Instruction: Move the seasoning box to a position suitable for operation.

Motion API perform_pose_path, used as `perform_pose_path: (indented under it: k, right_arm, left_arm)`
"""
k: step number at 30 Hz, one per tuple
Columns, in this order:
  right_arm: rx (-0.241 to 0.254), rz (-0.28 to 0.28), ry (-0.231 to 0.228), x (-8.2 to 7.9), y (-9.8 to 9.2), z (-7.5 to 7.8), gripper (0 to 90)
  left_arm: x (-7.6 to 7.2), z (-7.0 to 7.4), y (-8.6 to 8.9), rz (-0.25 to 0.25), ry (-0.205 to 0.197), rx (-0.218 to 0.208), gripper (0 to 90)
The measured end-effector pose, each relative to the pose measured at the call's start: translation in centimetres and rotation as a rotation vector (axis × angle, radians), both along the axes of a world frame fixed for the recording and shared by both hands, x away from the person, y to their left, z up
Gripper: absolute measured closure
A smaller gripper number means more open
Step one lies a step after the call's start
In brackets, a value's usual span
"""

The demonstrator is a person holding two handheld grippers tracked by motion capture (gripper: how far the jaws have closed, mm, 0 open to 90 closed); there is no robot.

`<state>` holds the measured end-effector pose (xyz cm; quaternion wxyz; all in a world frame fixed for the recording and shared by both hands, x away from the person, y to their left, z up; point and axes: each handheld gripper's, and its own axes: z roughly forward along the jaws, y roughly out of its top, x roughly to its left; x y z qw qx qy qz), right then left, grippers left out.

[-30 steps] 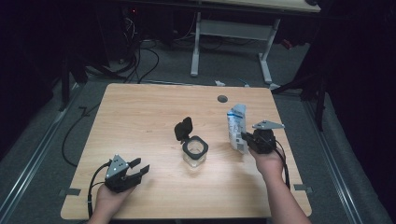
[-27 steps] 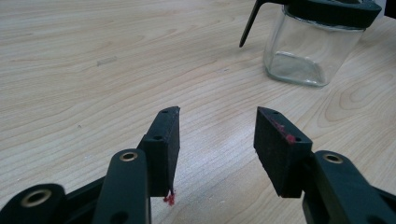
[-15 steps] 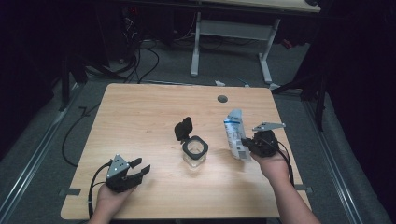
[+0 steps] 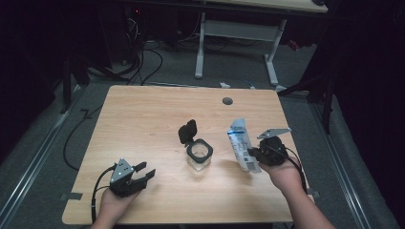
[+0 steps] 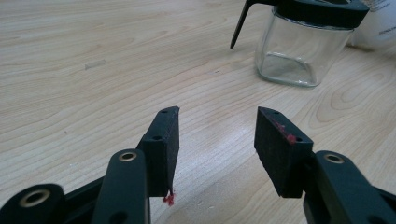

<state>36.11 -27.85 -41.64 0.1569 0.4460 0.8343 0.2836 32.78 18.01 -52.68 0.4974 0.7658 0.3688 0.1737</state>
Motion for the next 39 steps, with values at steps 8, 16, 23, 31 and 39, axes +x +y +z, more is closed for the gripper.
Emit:
perform_pose_path:
  k: [8,16,23,31,39]
  right_arm:
    - [-0.062,0.013,0.068,-0.6,0.6,0.5,88.5]
    - [-0.126,0.028,0.136,-0.6,0.8,1.0,88.8]
    - [-0.174,0.043,0.185,-0.5,1.0,1.4,89.2]
    - [-0.202,0.056,0.218,-0.5,1.0,1.7,90.0]
    - [-0.235,0.076,0.261,-0.5,1.3,2.4,90.0]
  left_arm:
    - [-0.1,0.0,-0.2,-0.012,-0.004,-0.002,50.5]
    - [-0.2,0.0,-0.3,-0.017,-0.004,-0.005,50.5]
    - [-0.3,0.0,-0.4,-0.021,-0.007,-0.008,50.5]
    - [-0.3,0.0,-0.6,-0.029,-0.006,-0.002,50.4]
    - [-0.4,0.0,-0.9,-0.037,-0.007,-0.001,50.4]
